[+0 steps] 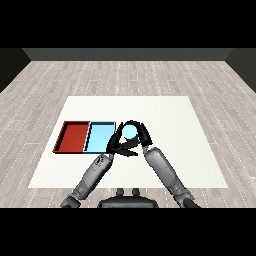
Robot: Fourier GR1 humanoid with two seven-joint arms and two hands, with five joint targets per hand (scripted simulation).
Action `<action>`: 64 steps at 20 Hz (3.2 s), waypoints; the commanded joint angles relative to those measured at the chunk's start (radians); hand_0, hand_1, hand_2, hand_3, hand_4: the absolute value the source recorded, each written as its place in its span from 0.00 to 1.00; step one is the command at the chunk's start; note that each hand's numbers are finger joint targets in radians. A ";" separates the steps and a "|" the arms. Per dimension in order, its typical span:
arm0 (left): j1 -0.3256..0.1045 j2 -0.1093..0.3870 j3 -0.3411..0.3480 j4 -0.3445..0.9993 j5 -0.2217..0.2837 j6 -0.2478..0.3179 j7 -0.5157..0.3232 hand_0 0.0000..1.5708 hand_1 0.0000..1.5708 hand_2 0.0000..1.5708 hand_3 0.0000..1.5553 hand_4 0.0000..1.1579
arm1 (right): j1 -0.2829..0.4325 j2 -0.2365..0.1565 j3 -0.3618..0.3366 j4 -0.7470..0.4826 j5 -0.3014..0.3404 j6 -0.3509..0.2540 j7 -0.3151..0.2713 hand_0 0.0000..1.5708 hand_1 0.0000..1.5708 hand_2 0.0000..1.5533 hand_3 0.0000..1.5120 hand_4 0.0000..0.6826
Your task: Pick the blue can and put it in the blue box
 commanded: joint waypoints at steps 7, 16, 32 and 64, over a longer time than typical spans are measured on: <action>-0.073 0.000 -0.139 0.098 0.128 0.103 -0.110 0.00 0.00 0.00 0.00 0.00 | 0.029 0.003 0.088 -0.041 -0.022 -0.043 -0.008 0.93 0.93 0.94 0.92 0.85; -0.093 0.000 -0.138 0.091 0.164 0.195 -0.078 1.00 1.00 1.00 0.97 1.00 | -0.031 0.003 0.127 0.004 -0.084 -0.104 0.033 0.94 0.94 0.94 0.91 0.82; -0.078 0.000 -0.093 0.190 0.182 0.188 -0.216 1.00 1.00 1.00 0.96 0.97 | 0.026 0.003 0.035 -0.018 -0.113 -0.005 -0.020 0.00 0.00 0.00 0.00 0.00; -0.181 0.256 0.169 0.430 -0.115 0.186 0.146 1.00 1.00 1.00 0.95 0.91 | 0.254 -0.027 -0.268 -0.059 -0.330 0.106 -0.195 0.00 0.00 0.00 0.00 0.00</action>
